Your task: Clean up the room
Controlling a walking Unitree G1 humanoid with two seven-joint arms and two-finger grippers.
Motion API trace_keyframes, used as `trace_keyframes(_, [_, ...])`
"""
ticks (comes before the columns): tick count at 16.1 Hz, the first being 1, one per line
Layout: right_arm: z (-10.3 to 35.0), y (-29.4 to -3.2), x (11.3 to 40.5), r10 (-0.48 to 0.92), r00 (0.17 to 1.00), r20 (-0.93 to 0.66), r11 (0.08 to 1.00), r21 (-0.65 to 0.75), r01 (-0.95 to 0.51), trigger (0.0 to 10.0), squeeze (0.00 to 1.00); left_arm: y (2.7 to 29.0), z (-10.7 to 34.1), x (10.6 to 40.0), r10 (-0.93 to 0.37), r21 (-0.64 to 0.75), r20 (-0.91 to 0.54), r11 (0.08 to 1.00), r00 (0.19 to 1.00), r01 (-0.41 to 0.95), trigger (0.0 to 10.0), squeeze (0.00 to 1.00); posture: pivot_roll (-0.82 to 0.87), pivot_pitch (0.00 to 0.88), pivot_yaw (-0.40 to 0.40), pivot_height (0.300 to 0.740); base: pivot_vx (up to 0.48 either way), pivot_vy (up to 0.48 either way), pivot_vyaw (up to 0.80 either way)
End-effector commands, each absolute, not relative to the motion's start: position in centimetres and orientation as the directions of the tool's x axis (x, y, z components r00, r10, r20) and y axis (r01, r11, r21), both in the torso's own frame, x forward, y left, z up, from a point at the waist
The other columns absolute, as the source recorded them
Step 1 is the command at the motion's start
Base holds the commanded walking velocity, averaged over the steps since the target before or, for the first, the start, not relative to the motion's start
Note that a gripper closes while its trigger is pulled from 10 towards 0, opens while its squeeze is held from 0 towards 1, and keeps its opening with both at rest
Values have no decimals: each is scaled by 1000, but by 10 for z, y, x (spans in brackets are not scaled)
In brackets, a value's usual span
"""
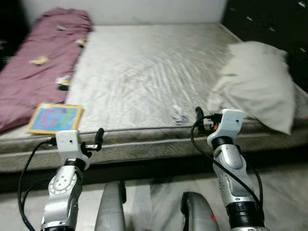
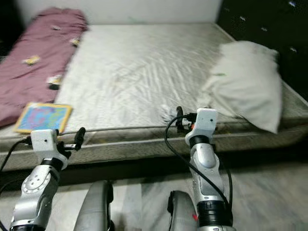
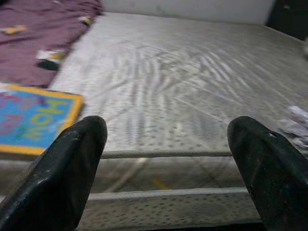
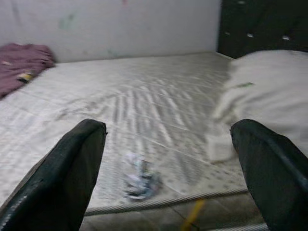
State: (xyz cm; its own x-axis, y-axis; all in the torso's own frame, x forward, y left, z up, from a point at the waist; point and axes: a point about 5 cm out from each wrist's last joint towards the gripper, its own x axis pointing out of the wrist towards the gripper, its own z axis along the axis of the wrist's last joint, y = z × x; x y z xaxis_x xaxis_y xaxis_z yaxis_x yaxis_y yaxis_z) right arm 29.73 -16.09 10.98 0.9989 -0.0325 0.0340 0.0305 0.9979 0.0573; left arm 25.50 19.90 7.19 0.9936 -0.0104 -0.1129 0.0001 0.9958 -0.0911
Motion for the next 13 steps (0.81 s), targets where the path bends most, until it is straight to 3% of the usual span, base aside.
trace_keyframes(1, [113,-162,300,-31,999,42,998,49,29,10000,0,199,78,259,-22,-88,-89,996,996,14,10000,0,-4,14,2,594,300,0,0])
trace_keyframes(5, [115,-159,301,-6,999,51,1000,28,5,10000,0,199,79,260,-29,-90,-84,996,996,21,10000,0,-7,21,5,594,347,0,0])
trace_keyframes(10, [116,-158,302,5,999,52,1000,26,-7,10000,0,198,78,261,-32,-91,-85,996,996,24,10000,0,-9,19,4,594,371,0,525])
trace_keyframes(13, [115,-159,302,6,999,48,1000,29,-8,10000,0,198,78,261,-29,-92,-89,996,996,21,10000,0,-9,19,4,594,371,0,0])
